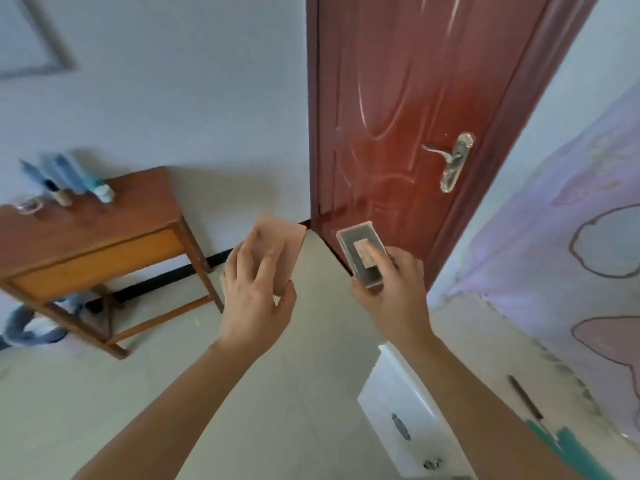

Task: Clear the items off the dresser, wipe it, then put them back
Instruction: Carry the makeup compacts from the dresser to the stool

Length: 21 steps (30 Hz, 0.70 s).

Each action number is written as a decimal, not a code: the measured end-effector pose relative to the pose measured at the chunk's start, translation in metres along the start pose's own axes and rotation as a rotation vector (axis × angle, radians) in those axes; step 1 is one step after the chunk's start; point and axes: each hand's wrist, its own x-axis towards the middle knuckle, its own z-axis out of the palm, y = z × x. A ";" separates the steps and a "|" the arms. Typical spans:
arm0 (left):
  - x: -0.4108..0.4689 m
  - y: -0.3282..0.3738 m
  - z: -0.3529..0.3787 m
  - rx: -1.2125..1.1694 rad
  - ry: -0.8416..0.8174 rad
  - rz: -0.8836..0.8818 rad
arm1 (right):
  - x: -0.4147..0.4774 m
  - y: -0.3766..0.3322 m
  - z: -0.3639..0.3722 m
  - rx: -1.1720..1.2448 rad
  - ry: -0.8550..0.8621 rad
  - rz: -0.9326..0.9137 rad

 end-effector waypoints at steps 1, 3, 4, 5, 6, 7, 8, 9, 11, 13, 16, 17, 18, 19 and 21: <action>-0.004 -0.028 -0.019 0.009 0.022 -0.027 | 0.007 -0.027 0.023 0.005 -0.015 -0.039; -0.014 -0.084 -0.057 0.039 0.062 -0.089 | 0.018 -0.079 0.069 0.021 -0.072 -0.085; -0.019 -0.111 -0.077 0.057 0.080 -0.126 | 0.022 -0.104 0.091 0.026 -0.098 -0.117; -0.023 -0.135 -0.097 0.073 0.100 -0.165 | 0.026 -0.127 0.111 0.030 -0.122 -0.148; -0.026 -0.157 -0.115 0.090 0.122 -0.202 | 0.029 -0.149 0.129 0.037 -0.145 -0.170; -0.030 -0.178 -0.132 0.108 0.144 -0.239 | 0.032 -0.170 0.145 0.048 -0.165 -0.187; -0.034 -0.197 -0.147 0.122 0.163 -0.270 | 0.036 -0.188 0.160 0.059 -0.179 -0.204; -0.037 -0.213 -0.160 0.129 0.178 -0.293 | 0.040 -0.204 0.174 0.066 -0.188 -0.221; -0.042 -0.245 -0.180 0.139 0.195 -0.327 | 0.049 -0.232 0.200 0.078 -0.212 -0.252; -0.043 -0.275 -0.195 0.159 0.201 -0.342 | 0.058 -0.256 0.225 0.097 -0.230 -0.282; -0.037 -0.320 -0.208 0.189 0.224 -0.394 | 0.074 -0.283 0.264 0.129 -0.255 -0.316; -0.033 -0.334 -0.210 0.195 0.236 -0.416 | 0.080 -0.291 0.277 0.140 -0.262 -0.326; -0.028 -0.348 -0.212 0.198 0.247 -0.433 | 0.087 -0.298 0.291 0.148 -0.265 -0.337; -0.023 -0.363 -0.213 0.203 0.255 -0.445 | 0.096 -0.304 0.306 0.151 -0.268 -0.344; -0.008 -0.394 -0.213 0.216 0.261 -0.449 | 0.114 -0.317 0.338 0.153 -0.270 -0.344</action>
